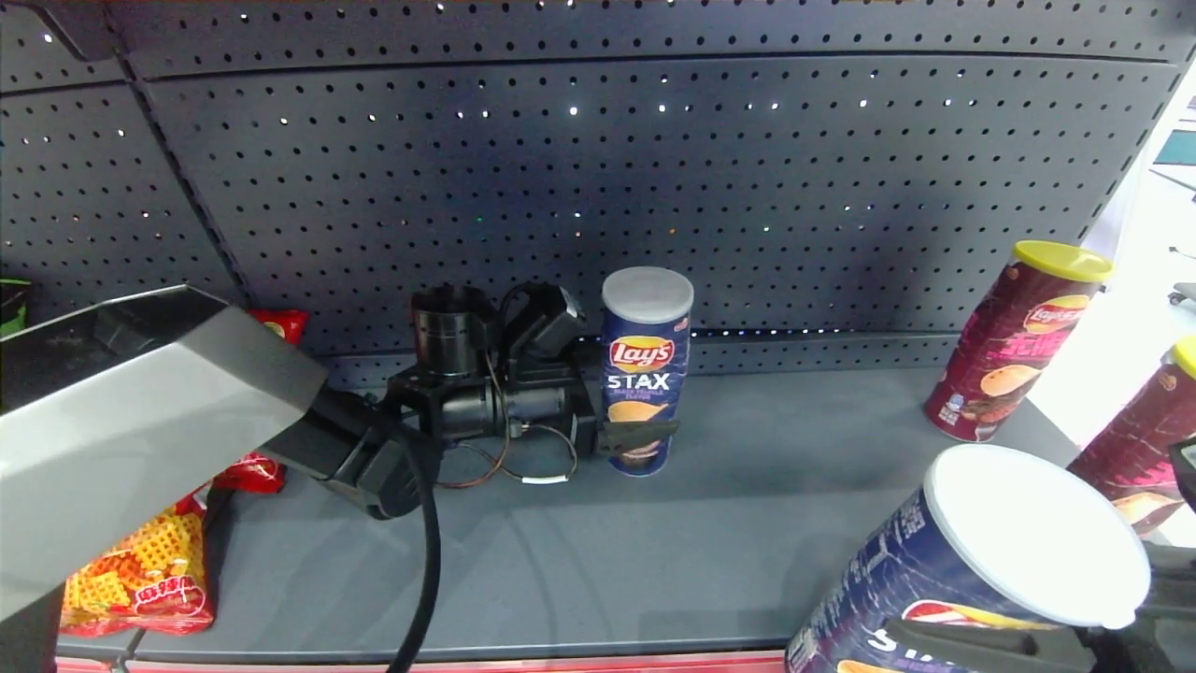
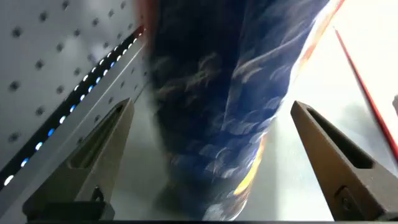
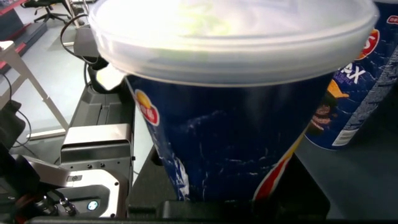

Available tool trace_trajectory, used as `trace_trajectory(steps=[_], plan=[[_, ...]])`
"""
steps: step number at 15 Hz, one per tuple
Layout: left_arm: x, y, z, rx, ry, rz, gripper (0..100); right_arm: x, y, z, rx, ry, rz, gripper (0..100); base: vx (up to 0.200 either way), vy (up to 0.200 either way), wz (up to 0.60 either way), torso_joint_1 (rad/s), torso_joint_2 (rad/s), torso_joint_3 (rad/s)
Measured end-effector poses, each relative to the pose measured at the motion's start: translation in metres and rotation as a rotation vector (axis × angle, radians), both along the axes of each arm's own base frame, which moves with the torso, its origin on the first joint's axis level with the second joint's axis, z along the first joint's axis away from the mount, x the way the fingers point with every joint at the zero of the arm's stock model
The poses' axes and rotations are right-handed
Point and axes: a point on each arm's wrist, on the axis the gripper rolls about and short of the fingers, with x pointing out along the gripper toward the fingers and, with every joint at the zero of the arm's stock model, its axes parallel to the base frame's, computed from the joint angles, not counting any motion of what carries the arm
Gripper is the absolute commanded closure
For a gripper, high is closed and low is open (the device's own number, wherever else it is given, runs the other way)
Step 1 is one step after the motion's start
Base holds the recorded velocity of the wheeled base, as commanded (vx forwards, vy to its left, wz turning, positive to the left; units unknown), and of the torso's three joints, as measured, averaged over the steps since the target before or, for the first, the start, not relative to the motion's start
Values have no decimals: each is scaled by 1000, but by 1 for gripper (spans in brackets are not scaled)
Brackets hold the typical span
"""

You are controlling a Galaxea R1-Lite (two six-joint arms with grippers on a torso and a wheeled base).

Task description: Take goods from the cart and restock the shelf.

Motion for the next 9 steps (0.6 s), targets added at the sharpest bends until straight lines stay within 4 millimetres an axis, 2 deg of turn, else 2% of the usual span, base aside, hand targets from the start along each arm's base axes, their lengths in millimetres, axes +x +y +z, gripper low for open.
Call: trace_trajectory(steps=[1,9], plan=[[-1,-2,0,-2,2,-6,100,0,0,0,0,1,0,100,0,0,0,0,0,0],[-8,-4,5,-17,-25,-17,100,0,0,0,0,-1,0,100,0,0,0,0,0,0]])
